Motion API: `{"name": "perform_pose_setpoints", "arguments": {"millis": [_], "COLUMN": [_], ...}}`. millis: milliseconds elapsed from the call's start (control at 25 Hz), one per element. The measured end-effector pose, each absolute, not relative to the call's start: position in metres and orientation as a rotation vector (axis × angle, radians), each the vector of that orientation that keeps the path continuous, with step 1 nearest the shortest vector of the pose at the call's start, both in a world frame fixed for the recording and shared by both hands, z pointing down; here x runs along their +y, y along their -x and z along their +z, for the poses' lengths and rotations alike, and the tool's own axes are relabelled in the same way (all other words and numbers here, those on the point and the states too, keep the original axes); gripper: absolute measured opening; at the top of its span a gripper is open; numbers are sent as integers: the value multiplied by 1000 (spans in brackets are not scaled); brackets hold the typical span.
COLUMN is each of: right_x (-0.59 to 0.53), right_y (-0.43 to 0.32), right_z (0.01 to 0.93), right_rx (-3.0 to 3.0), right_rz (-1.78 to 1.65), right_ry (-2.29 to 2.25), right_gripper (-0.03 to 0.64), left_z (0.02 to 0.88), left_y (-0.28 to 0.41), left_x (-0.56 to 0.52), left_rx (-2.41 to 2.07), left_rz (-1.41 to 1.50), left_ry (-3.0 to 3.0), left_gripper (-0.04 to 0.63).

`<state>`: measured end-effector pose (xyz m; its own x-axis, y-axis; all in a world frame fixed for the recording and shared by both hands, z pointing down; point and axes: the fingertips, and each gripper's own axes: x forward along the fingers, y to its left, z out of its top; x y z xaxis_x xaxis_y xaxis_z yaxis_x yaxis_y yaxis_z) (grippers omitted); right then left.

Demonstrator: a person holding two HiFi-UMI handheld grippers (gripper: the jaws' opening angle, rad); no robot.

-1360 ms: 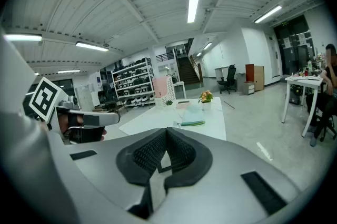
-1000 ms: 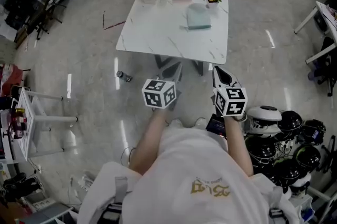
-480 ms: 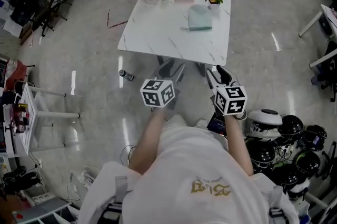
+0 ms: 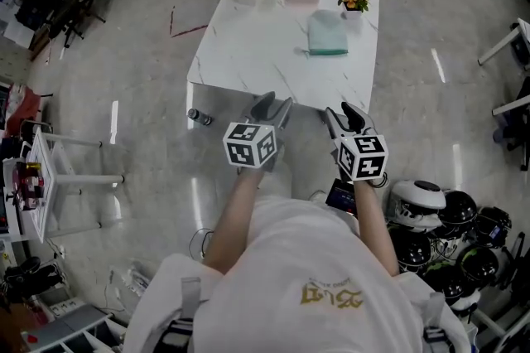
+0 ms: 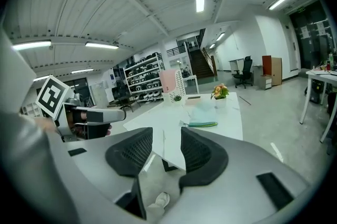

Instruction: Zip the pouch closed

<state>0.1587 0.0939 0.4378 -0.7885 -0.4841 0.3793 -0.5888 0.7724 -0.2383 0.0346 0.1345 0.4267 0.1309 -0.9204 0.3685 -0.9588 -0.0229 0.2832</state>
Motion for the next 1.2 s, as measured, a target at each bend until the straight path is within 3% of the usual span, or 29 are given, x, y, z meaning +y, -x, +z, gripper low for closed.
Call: {"name": "perform_pose_setpoints", "arguments": {"millis": [600, 1200], "right_x": [-20, -69], "right_y": [-23, -11], "right_z": [511, 546], "right_rx": [-2411, -2256], "right_rz": [653, 696], "right_ry": [-982, -1120], "right_gripper": [166, 156], "left_z": [504, 561], "left_y": [86, 75], "left_x": [-12, -73], "left_rx": [-1446, -1094], "left_rz": [302, 485], "left_ry": [-2058, -2174], "left_gripper": [186, 184]}}
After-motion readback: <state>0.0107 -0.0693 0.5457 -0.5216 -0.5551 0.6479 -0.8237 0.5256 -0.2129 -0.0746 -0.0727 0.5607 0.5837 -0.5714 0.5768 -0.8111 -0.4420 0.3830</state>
